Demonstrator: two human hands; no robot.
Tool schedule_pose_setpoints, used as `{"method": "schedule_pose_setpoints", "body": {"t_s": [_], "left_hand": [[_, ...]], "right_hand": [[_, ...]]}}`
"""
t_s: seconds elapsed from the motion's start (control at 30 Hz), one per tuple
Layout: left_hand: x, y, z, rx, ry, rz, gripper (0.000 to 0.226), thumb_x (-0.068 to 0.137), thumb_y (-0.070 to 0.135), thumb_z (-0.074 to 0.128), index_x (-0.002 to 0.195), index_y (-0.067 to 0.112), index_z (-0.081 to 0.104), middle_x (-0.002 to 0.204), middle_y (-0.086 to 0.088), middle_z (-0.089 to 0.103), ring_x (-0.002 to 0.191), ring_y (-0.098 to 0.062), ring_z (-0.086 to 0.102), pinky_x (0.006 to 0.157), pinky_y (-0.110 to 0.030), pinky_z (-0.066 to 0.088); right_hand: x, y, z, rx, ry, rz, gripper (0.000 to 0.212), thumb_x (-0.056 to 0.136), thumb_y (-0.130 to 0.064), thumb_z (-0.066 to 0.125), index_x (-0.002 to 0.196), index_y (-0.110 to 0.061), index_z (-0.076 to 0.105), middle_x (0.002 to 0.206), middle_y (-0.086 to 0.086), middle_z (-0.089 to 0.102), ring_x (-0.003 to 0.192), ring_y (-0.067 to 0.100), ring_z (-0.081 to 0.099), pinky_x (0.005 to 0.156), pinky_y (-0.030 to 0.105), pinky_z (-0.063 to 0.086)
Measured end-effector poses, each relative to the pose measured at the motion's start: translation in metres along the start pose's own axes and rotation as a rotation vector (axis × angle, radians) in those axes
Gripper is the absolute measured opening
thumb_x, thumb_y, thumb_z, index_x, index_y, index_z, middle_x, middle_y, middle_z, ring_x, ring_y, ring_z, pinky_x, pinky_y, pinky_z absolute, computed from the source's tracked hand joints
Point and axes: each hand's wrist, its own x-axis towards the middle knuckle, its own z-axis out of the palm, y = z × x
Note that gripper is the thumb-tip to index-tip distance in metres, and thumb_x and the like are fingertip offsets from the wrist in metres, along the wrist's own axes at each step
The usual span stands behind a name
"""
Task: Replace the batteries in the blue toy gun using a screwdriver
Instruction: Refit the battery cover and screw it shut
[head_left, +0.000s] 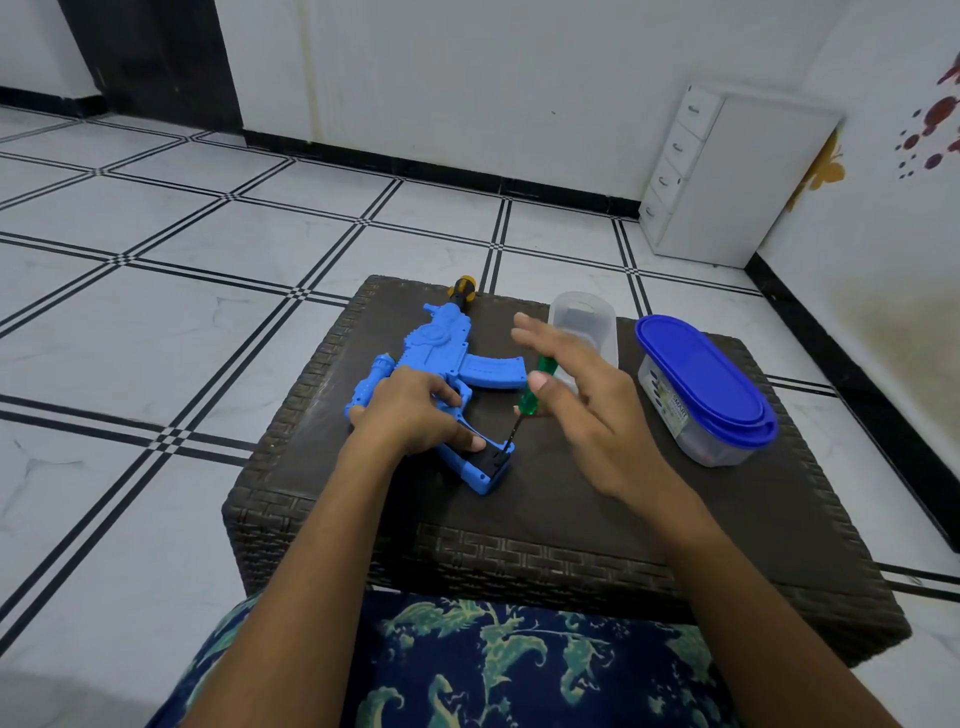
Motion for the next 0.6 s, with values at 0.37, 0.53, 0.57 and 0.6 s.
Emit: {"method": "schedule_pose_setpoints", "body": {"t_s": [0.37,0.53,0.57,0.6], "left_hand": [[-0.0007,0.0004,-0.0002,-0.014,-0.008,-0.012,0.052,0.040,0.047,0.093,0.081,0.041,0.061,0.090,0.014,0.048,0.105,-0.023,0.056,0.099,-0.051,0.043],[-0.0049,0.0032,-0.0002,-0.025,-0.012,-0.031,0.056,0.025,0.053,0.085,0.074,0.038,0.060,0.087,0.012,0.048,0.107,-0.025,0.058,0.098,-0.052,0.044],[-0.0051,0.0033,-0.0002,-0.029,-0.011,-0.031,0.057,0.024,0.054,0.083,0.073,0.039,0.060,0.086,0.011,0.048,0.106,-0.025,0.058,0.097,-0.053,0.045],[-0.0052,0.0032,-0.0003,-0.032,-0.013,-0.029,0.057,0.023,0.054,0.083,0.073,0.039,0.060,0.086,0.011,0.048,0.105,-0.026,0.059,0.097,-0.053,0.045]], "right_hand": [[0.0037,0.0032,0.0059,-0.214,0.205,-0.161,0.017,0.094,-0.019,0.066,0.105,-0.007,0.068,0.092,-0.001,0.066,0.067,0.016,0.063,0.051,0.032,0.055],[0.0033,-0.0007,0.0072,-0.074,0.092,-0.089,0.032,0.102,-0.013,0.047,0.131,-0.003,0.058,0.119,0.003,0.058,0.093,0.018,0.067,0.059,0.023,0.060],[0.0032,-0.0019,0.0070,-0.060,0.090,-0.099,0.032,0.101,-0.011,0.049,0.131,-0.003,0.058,0.116,0.003,0.059,0.090,0.018,0.069,0.059,0.025,0.061],[0.0034,-0.0026,0.0067,-0.045,0.102,-0.111,0.030,0.099,-0.008,0.052,0.128,-0.004,0.061,0.112,0.004,0.062,0.085,0.017,0.071,0.058,0.026,0.061]]}}
